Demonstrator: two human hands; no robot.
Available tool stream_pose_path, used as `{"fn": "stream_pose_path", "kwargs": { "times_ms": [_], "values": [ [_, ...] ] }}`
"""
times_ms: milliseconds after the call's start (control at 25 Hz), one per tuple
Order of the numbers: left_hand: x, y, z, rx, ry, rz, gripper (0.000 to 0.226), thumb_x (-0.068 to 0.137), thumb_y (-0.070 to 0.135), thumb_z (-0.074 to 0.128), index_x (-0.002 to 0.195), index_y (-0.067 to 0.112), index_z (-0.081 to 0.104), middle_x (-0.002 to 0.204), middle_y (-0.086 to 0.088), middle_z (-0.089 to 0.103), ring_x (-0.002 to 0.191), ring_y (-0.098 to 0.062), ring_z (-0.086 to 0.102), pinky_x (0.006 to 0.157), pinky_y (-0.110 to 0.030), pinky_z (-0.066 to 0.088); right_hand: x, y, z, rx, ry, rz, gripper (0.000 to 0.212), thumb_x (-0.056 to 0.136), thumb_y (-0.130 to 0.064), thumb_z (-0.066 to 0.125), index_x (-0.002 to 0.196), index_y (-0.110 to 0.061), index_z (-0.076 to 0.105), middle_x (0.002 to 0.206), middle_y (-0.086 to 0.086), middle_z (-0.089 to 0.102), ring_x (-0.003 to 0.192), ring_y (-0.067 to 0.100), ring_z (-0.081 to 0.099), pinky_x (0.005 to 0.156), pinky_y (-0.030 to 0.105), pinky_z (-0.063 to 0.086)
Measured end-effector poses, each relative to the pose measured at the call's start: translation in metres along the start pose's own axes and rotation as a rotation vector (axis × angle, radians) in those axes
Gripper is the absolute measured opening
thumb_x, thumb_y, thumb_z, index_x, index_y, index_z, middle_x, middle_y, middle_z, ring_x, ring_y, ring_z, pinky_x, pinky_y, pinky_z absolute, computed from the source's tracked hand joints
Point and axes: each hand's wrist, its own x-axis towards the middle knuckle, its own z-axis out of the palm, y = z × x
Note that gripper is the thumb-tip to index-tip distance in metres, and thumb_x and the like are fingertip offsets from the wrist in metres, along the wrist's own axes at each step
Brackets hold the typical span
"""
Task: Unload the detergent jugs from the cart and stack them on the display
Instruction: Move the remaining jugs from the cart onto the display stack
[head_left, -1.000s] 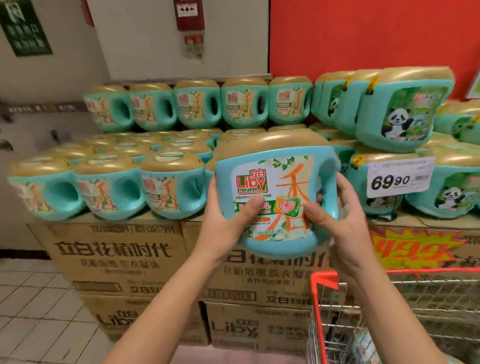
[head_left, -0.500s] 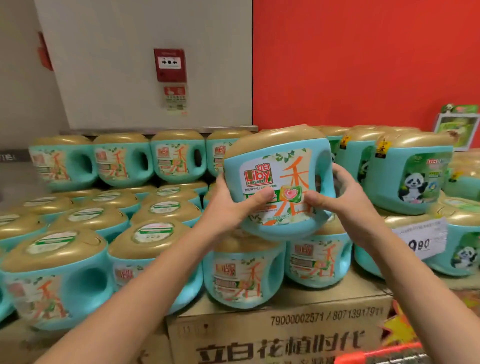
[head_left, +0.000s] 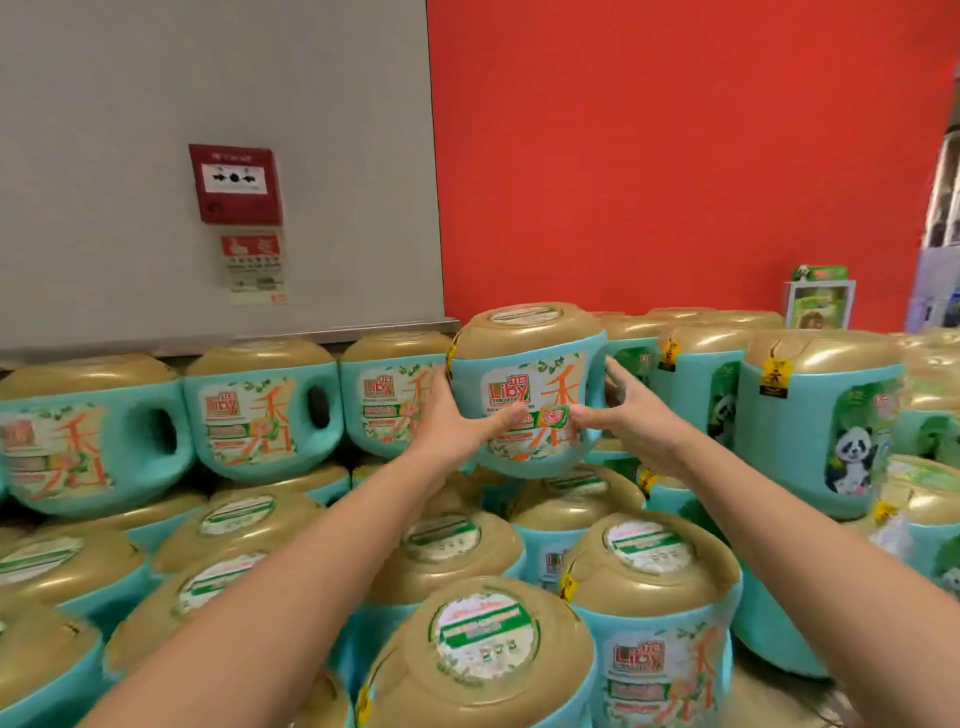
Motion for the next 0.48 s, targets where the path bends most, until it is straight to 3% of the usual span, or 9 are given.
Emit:
{"fn": "stream_pose_path", "kwargs": {
  "times_ms": [80,160,240,320,400,480],
  "values": [
    [0.025,-0.011,0.012,-0.03,0.018,-0.01,0.095,0.06,0.045,0.086,0.138,0.025,0.036,0.129,0.008,0.054,0.115,-0.01,0.05,0.097,-0.033,0.043,0.022,0.009,-0.007,-0.011,-0.013,0.012,0.073,0.063,-0.019,0.08,0.127,-0.034,0.048,0.12,-0.007,0.065,0.103,0.007,0.067,0.088,0.029,0.055],
    [0.043,-0.022,0.021,-0.057,0.041,-0.048,0.09,0.064,0.038,0.087,0.139,0.021,0.039,0.135,0.003,0.055,0.121,-0.016,0.053,0.103,-0.04,0.045,0.037,0.016,-0.01,0.0,-0.004,0.015,0.064,0.07,-0.012,0.078,0.112,-0.048,0.045,0.111,-0.019,0.061,0.091,-0.009,0.066,0.071,0.013,0.054],
    [0.059,-0.032,0.027,-0.048,0.055,-0.071,0.091,0.066,0.036,0.086,0.142,0.019,0.038,0.139,-0.001,0.054,0.128,-0.02,0.05,0.106,-0.046,0.044,0.053,0.028,-0.013,-0.013,0.005,0.024,0.066,0.079,-0.005,0.073,0.11,-0.052,0.037,0.104,-0.03,0.05,0.082,-0.02,0.061,0.062,0.005,0.049],
    [0.068,-0.041,0.033,-0.034,0.073,-0.083,0.093,0.069,0.034,0.084,0.145,0.017,0.034,0.142,-0.003,0.051,0.131,-0.022,0.048,0.108,-0.046,0.041,0.065,0.04,-0.014,-0.048,-0.003,0.027,0.068,0.082,-0.006,0.071,0.122,-0.049,0.036,0.112,-0.027,0.052,0.098,-0.011,0.062,0.072,0.011,0.052],
    [0.072,-0.046,0.04,-0.032,0.106,-0.088,0.092,0.071,0.033,0.083,0.146,0.017,0.032,0.143,-0.003,0.05,0.131,-0.022,0.048,0.108,-0.045,0.041,0.071,0.048,-0.013,-0.05,-0.001,0.028,0.076,0.083,-0.009,0.071,0.142,-0.036,0.032,0.133,-0.011,0.053,0.122,0.01,0.055,0.096,0.03,0.051],
    [0.075,-0.048,0.046,-0.033,0.15,-0.088,0.091,0.071,0.033,0.084,0.145,0.017,0.033,0.141,-0.003,0.052,0.128,-0.022,0.051,0.106,-0.044,0.043,0.076,0.054,-0.014,-0.017,0.02,0.04,0.09,0.084,-0.01,0.071,0.152,-0.032,0.016,0.151,-0.001,0.038,0.135,0.02,0.042,0.11,0.047,0.039]
  ]
}}
